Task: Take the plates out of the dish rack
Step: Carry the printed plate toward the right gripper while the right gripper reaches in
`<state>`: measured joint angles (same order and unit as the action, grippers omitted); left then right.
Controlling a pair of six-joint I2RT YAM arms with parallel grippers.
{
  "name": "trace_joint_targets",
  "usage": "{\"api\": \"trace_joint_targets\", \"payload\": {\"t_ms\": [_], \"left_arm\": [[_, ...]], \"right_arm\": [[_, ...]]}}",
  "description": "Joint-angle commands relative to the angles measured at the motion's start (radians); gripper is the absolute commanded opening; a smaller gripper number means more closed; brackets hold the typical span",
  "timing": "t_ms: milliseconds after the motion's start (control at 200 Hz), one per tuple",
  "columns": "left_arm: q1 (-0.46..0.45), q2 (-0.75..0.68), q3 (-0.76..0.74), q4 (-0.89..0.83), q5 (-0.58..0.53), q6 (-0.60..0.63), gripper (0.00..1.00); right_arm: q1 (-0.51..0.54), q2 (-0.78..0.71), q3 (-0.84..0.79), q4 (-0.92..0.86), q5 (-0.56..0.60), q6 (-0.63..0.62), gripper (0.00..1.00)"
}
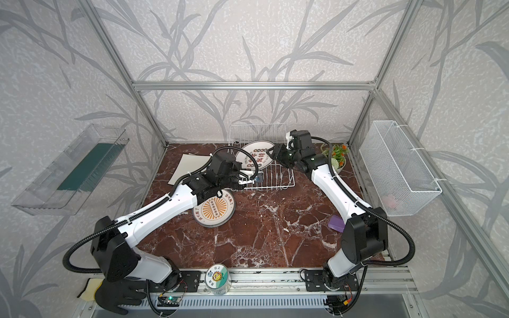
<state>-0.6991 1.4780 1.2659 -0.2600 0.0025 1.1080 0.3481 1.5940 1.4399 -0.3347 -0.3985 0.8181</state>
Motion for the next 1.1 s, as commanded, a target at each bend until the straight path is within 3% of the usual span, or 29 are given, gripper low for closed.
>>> {"api": "trace_joint_targets", "payload": {"t_ms": [0,175,530,590,750,875,990,1025,1095], "left_arm": [[-0.005,-0.009,-0.003,0.087,-0.004,0.039,0.0],[-0.009,-0.001,-0.003,0.083,0.005,0.028,0.0],[-0.011,0.015,-0.034,0.124,-0.02,0.024,0.02],[-0.011,0.018,-0.035,0.127,-0.021,0.011,0.12],[-0.01,0.015,-0.041,0.141,-0.012,-0.061,0.47],[0.0,-0.006,-0.037,0.125,0.02,-0.169,0.57],[0.059,-0.067,-0.048,0.119,0.152,-0.376,0.74],[0.085,-0.085,-0.049,0.118,0.209,-0.45,0.84],[0.152,-0.117,-0.052,0.134,0.331,-0.65,0.9]], "right_arm": [[0.008,0.01,0.044,-0.054,0.028,-0.018,0.52],[0.008,0.015,0.022,-0.013,0.018,0.004,0.34],[0.008,0.028,0.002,0.049,0.009,0.058,0.08],[0.006,0.025,-0.006,0.065,0.01,0.06,0.0],[-0.002,0.004,-0.045,0.134,0.013,0.085,0.0],[-0.029,-0.032,-0.086,0.18,0.028,0.097,0.0],[-0.068,-0.075,-0.129,0.223,0.024,0.079,0.0],[-0.08,-0.088,-0.144,0.244,0.012,0.067,0.0],[-0.095,-0.112,-0.169,0.276,-0.011,0.009,0.0]]}}
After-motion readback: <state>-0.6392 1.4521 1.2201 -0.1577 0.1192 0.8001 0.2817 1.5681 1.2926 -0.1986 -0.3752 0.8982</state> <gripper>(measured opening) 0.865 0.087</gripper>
